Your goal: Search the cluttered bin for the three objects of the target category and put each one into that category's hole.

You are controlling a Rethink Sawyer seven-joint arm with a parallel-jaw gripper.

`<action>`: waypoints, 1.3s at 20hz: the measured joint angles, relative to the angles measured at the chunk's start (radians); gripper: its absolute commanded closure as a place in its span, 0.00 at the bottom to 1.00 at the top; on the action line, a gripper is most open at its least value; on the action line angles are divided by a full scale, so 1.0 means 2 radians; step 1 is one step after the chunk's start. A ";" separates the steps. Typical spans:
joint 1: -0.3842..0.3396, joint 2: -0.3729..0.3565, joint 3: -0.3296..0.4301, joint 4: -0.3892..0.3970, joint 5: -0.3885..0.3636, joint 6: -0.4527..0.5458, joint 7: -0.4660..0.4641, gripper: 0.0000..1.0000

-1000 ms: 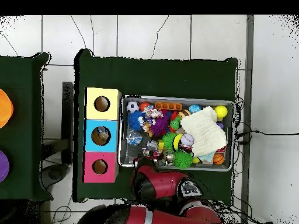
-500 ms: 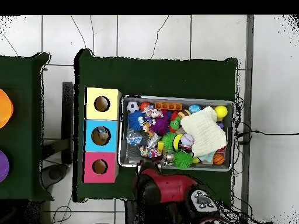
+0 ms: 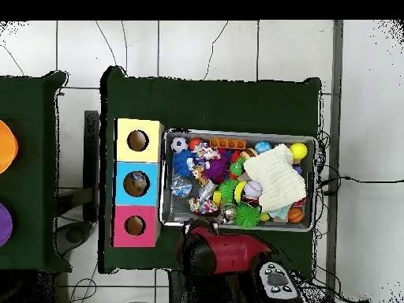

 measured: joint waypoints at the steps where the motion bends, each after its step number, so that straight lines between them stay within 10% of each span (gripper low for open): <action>1: 0.003 0.000 0.000 0.000 0.001 0.000 0.000 0.00; 26: 0.049 0.095 -0.001 -0.038 0.033 -0.077 0.000 0.00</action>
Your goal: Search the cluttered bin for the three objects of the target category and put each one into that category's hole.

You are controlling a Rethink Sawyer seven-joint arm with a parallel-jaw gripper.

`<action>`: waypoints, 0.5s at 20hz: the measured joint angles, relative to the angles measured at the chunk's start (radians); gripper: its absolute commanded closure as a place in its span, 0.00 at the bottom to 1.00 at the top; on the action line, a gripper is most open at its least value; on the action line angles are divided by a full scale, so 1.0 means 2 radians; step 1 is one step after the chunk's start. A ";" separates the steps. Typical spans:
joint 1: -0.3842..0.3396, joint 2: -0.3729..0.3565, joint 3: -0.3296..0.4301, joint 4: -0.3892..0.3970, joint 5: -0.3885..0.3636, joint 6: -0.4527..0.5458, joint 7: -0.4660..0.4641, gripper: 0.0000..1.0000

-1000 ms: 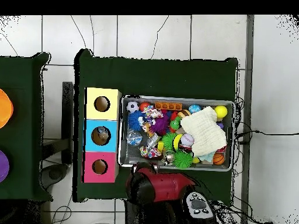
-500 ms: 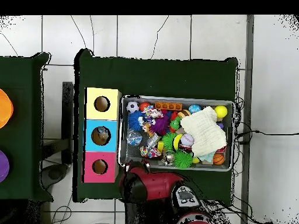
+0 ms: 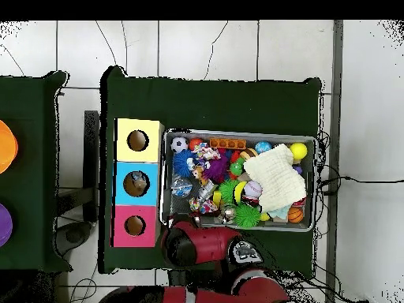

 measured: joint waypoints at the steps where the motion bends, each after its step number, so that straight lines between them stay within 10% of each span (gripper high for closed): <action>1: 0.000 0.004 0.000 -0.003 0.000 0.000 0.000 0.00; 10: 0.000 0.010 0.000 -0.007 0.000 -0.004 0.000 0.00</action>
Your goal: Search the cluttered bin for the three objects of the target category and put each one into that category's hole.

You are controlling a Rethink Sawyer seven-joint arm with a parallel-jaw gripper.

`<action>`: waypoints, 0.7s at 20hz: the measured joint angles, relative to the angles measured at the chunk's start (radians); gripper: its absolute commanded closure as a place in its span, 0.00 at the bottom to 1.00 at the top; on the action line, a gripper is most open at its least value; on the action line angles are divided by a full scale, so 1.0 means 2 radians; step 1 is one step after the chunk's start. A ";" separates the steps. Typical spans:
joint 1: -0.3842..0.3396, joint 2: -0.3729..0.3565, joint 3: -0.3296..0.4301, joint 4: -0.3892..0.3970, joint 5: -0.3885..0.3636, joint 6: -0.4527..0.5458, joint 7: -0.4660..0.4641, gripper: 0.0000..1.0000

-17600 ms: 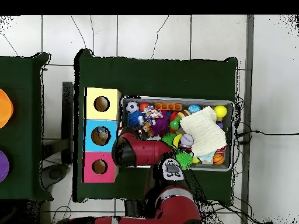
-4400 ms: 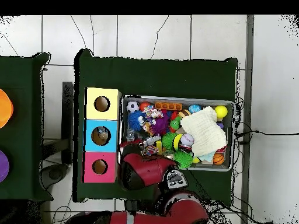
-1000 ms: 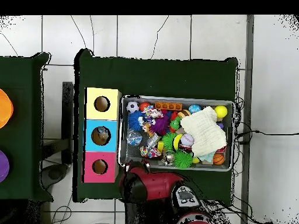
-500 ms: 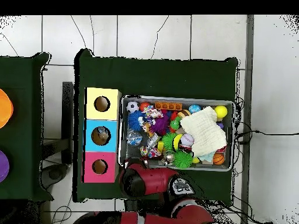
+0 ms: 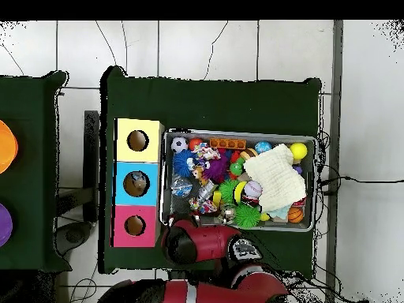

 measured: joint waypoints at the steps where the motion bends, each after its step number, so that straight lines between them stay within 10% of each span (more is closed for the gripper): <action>1: 0.000 0.000 0.000 0.000 0.000 0.000 0.000 0.00; 14: -0.003 -0.009 0.008 -0.016 0.023 0.073 0.000 0.00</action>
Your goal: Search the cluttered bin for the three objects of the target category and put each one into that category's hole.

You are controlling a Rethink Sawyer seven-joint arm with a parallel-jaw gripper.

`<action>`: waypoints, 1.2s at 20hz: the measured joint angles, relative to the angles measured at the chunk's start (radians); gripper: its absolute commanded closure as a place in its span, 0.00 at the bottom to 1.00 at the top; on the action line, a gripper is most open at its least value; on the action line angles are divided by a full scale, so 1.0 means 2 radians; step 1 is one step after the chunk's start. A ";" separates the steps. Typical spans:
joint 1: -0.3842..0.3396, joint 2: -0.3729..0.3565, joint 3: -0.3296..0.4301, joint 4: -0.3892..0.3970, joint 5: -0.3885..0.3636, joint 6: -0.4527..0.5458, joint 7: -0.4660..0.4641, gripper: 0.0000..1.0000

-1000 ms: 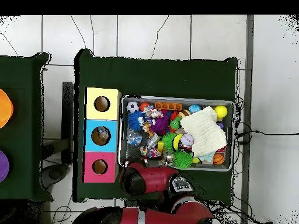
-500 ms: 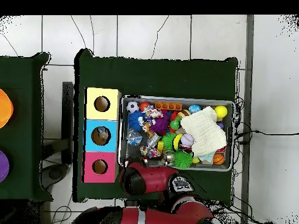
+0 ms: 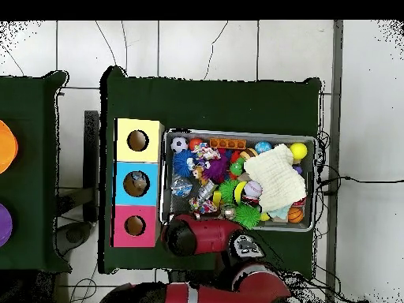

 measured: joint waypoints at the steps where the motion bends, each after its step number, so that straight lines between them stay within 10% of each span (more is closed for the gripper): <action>1: -0.001 -0.002 0.001 -0.001 0.001 0.007 0.000 0.00; 24: 0.002 -0.061 0.011 -0.042 0.033 0.166 0.000 0.00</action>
